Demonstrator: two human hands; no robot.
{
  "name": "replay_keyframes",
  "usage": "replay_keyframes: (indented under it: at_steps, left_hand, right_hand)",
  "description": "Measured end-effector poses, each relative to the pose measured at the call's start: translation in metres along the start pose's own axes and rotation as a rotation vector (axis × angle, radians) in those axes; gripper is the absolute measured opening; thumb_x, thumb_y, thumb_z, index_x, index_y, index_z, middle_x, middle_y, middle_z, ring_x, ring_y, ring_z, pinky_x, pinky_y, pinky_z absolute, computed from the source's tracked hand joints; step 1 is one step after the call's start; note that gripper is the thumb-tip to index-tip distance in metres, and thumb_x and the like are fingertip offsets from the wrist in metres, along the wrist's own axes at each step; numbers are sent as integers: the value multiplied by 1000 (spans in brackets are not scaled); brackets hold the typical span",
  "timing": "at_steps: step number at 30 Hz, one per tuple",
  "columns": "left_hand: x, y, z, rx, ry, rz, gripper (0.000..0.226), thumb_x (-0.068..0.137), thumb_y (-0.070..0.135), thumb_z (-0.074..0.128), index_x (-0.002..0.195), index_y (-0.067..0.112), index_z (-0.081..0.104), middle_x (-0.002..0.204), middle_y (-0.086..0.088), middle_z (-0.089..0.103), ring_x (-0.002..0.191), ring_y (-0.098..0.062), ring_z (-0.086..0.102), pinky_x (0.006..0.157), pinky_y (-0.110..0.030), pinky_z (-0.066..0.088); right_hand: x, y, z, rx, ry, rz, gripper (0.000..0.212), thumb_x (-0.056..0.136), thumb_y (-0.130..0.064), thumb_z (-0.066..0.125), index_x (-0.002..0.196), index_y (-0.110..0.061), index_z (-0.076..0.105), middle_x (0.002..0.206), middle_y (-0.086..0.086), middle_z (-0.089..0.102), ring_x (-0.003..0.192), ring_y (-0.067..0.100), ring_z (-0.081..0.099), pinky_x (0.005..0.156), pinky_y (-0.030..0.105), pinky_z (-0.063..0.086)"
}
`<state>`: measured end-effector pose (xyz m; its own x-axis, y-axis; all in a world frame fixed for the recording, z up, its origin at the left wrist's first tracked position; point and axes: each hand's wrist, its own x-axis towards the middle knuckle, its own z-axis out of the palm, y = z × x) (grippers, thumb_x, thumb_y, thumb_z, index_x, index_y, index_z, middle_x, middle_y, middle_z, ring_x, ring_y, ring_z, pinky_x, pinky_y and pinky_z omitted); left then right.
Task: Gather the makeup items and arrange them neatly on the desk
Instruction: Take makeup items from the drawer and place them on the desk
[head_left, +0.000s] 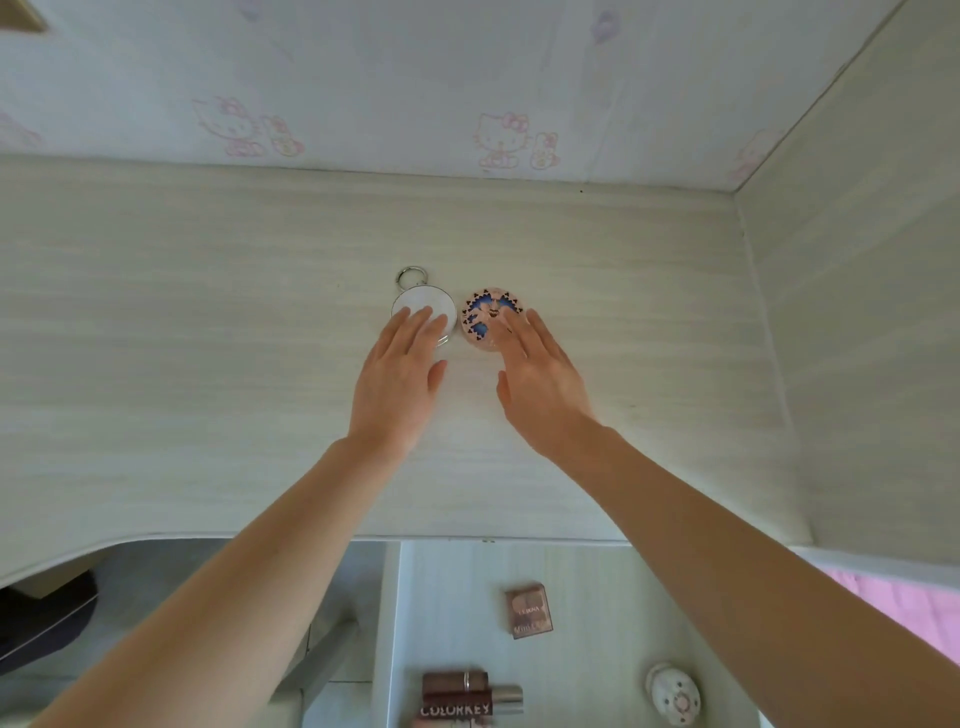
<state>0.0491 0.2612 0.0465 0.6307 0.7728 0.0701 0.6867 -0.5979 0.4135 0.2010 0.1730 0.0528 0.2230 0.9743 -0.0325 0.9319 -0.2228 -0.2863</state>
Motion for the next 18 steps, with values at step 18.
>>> replay_keyframes:
  at_steps: [18]
  left_hand:
    - [-220, 86, 57, -199, -86, 192, 26, 87, 4, 63, 112, 9, 65, 109, -1, 67, 114, -22, 58, 95, -38, 50]
  right_hand:
    - [-264, 5, 13, 133, 47, 164, 43, 84, -2, 64, 126, 1, 56, 130, 15, 58, 130, 32, 47, 101, 41, 47]
